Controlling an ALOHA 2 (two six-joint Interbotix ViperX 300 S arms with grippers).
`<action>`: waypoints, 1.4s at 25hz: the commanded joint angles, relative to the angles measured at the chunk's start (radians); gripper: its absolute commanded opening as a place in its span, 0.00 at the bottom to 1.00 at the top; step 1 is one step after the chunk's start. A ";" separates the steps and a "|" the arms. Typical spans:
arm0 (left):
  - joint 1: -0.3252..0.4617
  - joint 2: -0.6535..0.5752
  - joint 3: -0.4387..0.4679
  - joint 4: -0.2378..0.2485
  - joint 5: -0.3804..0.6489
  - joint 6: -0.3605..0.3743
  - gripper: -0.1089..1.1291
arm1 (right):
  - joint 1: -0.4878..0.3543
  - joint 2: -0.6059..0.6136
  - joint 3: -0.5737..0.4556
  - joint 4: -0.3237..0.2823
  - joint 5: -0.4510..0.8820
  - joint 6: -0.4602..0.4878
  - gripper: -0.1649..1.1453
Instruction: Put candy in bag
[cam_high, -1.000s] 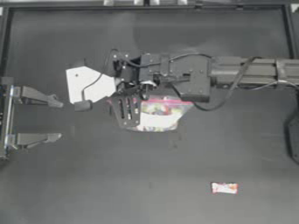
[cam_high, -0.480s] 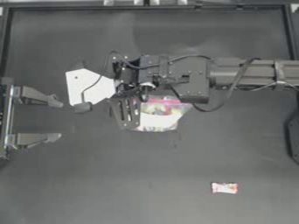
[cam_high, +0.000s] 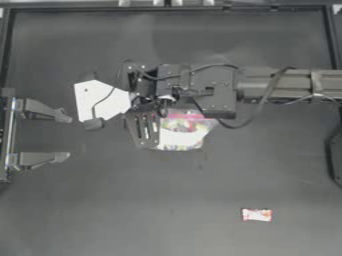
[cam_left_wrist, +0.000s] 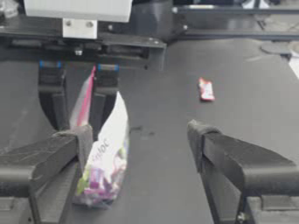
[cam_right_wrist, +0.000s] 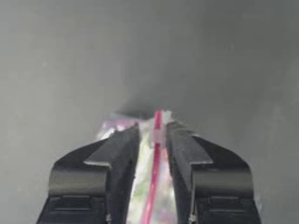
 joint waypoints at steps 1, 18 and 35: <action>0.002 0.012 -0.012 -0.002 -0.003 0.002 0.87 | 0.003 -0.021 -0.034 -0.005 0.009 -0.002 0.62; 0.002 0.006 -0.002 -0.002 -0.003 0.002 0.87 | 0.002 -0.017 -0.034 -0.037 0.023 -0.009 0.32; 0.017 0.008 -0.002 -0.002 0.028 0.000 0.87 | 0.002 -0.058 -0.032 0.021 0.037 -0.046 0.16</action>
